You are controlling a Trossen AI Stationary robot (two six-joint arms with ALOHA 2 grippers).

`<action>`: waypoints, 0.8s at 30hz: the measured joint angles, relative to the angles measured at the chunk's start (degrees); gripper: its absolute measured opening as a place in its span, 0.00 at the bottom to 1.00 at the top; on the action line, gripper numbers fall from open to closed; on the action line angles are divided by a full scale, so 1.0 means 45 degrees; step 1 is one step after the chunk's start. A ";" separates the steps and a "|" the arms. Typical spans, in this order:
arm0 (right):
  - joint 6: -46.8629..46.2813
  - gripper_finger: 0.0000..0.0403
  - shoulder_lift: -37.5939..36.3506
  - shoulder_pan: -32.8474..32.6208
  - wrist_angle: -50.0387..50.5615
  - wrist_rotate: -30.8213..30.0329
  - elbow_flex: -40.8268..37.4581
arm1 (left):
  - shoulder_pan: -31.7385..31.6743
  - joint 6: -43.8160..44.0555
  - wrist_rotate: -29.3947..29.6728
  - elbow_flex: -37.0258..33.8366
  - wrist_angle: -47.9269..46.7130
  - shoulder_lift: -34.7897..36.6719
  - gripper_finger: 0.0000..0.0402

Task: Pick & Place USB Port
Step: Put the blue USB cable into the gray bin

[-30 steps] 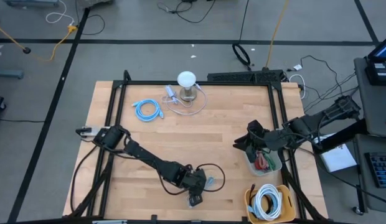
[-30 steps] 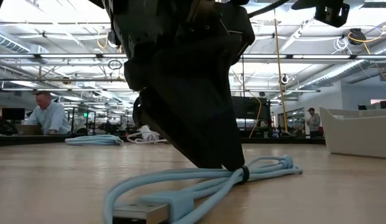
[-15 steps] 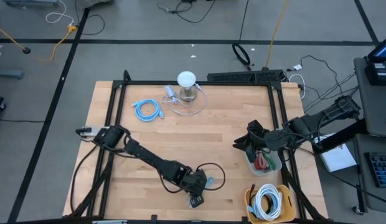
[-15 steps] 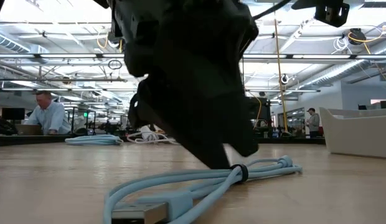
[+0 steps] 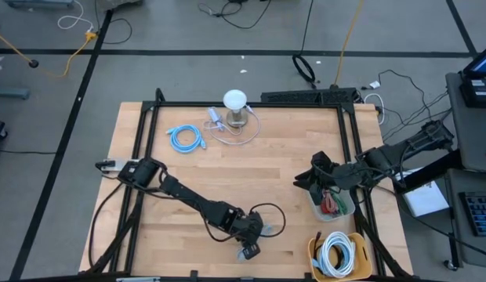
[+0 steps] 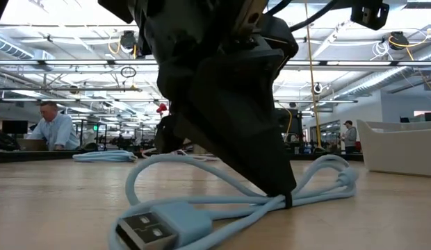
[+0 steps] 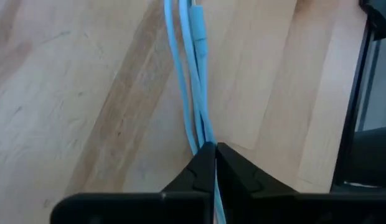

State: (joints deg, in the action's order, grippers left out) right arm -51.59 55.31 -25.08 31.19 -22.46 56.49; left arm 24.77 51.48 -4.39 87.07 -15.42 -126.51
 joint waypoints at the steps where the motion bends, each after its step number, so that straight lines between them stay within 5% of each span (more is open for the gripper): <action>1: 0.0005 0.26 0.0000 0.0000 -0.0009 0.0003 0.0000 | 0.0000 0.0032 -0.0033 0.0002 -0.0057 -0.0007 0.03; 13: 0.0020 0.26 0.0000 -0.0005 -0.0024 -0.0030 -0.0005 | -0.0060 0.0595 0.1047 -0.0038 -0.0542 0.0274 0.00; 24: -0.0146 0.26 0.0000 -0.0005 -0.0826 -0.0074 -0.0300 | -0.0420 0.0417 0.3767 -0.0063 -0.2115 0.2153 0.00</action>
State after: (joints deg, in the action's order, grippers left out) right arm -52.25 55.31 -25.10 27.47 -22.79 55.14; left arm 22.88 53.36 12.56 86.78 -24.94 -116.82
